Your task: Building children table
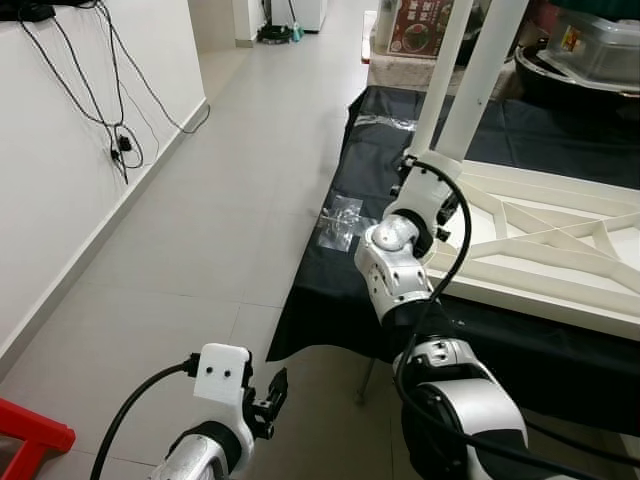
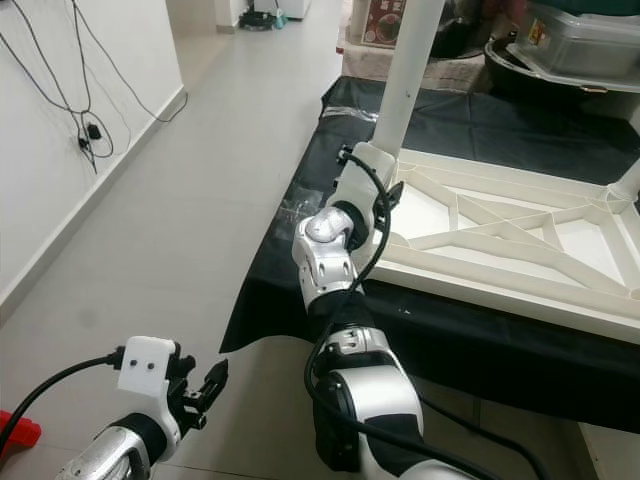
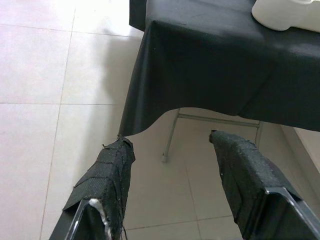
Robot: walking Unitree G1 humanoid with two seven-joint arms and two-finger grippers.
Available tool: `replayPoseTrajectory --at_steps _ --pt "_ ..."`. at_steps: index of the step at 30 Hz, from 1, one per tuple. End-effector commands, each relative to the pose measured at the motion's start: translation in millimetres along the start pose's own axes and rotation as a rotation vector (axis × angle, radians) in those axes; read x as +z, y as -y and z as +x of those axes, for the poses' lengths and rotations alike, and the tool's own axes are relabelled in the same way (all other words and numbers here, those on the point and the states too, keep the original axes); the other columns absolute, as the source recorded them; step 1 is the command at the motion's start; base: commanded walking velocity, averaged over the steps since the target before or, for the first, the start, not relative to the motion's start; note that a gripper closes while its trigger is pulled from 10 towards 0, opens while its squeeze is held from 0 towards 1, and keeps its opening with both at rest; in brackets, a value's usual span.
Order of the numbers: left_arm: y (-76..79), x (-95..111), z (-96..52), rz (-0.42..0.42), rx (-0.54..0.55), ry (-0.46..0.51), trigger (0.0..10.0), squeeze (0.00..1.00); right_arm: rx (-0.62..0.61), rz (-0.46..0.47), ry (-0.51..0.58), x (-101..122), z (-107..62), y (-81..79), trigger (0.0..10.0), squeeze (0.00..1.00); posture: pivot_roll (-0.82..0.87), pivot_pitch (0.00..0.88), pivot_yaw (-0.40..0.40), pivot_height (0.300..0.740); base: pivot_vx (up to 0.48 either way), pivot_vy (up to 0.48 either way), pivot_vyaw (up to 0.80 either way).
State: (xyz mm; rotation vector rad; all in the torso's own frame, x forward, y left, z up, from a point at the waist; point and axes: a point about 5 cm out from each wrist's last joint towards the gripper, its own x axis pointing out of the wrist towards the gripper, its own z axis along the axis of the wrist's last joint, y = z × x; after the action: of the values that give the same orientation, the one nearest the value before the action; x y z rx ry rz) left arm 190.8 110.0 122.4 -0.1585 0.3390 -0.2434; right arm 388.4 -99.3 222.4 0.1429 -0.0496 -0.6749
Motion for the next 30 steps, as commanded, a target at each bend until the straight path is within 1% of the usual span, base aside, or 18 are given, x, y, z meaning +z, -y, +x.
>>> replayPoseTrajectory --at_steps 1,2,5,6,8,11,17,18,19,20,23,24,30 --pt "-0.7 -3 -1.8 0.006 0.013 -0.013 10.0 0.0 0.014 -0.011 -0.213 -40 -12.4 -0.8 10.0 0.0 0.15 0.144 -0.051 0.74 0.0 0.0 0.0" --pt "-0.7 -3 -1.8 0.006 0.013 -0.013 10.0 0.0 0.015 -0.006 -0.207 -37 -12.3 -1.7 10.0 0.0 0.15 0.144 -0.051 0.74 0.0 0.0 0.0" --pt "-0.7 -3 -2.2 0.004 0.013 -0.013 10.0 0.0 0.014 0.03 -0.152 -19 -8.4 -4.7 10.0 0.0 0.15 0.139 -0.053 0.74 0.0 0.0 0.0" --pt "-0.7 -3 -2.2 0.004 0.013 -0.013 10.0 0.0 0.014 0.03 -0.152 -19 -8.4 -4.7 10.0 0.0 0.15 0.139 -0.053 0.74 0.0 0.0 0.0" --pt "-0.6 -3 -2.3 0.004 0.013 -0.013 10.0 0.0 0.021 0.037 -0.123 -10 -7.0 -6.4 10.0 0.0 0.15 0.139 -0.053 0.74 0.0 0.0 0.0" --pt "-0.5 -3 -2.0 0.003 0.012 -0.014 10.0 0.0 0.022 0.051 -0.12 -6 -6.6 -7.7 10.0 0.0 0.15 0.137 -0.052 0.74 0.0 0.0 0.0" --pt "-0.5 -4 -1.4 -0.001 0.013 -0.014 10.0 0.0 0.02 0.054 -0.127 -9 -6.0 -6.6 10.0 0.0 0.15 0.132 -0.056 0.74 0.0 0.0 0.0" --pt "-0.6 -4 -1.3 -0.002 0.014 -0.014 10.0 0.0 0.024 0.058 -0.132 -9 -6.3 -7.1 10.0 0.04 0.15 0.131 -0.055 0.74 0.0 0.0 0.0" --pt "-0.6 -4 -1.3 -0.002 0.014 -0.014 10.0 0.0 0.024 0.058 -0.132 -9 -6.3 -7.1 10.0 0.04 0.15 0.131 -0.055 0.74 0.0 0.0 0.0" --pt "-0.7 -4 -1.2 -0.002 0.014 -0.014 10.0 0.0 0.028 0.063 -0.131 -9 -6.7 -7.3 10.0 1.0 0.15 0.131 -0.055 0.74 0.0 0.0 0.0" --pt "-0.6 -4 -0.9 -0.003 0.013 -0.014 10.0 0.0 0.033 0.066 -0.129 -9 -7.0 -7.6 10.0 1.0 0.15 0.129 -0.055 0.74 0.0 0.0 0.0" --pt "-0.8 -4 -0.8 -0.003 0.013 -0.014 10.0 0.0 0.03 0.063 -0.123 -9 -7.9 -7.7 10.0 0.0 0.15 0.129 -0.054 0.74 0.0 0.0 0.0" --pt "-1.1 -4 -0.8 -0.002 0.014 -0.014 10.0 0.0 0.039 0.064 -0.129 -11 -10.4 -8.8 10.0 0.0 0.15 0.133 -0.053 0.74 0.0 0.0 0.0"
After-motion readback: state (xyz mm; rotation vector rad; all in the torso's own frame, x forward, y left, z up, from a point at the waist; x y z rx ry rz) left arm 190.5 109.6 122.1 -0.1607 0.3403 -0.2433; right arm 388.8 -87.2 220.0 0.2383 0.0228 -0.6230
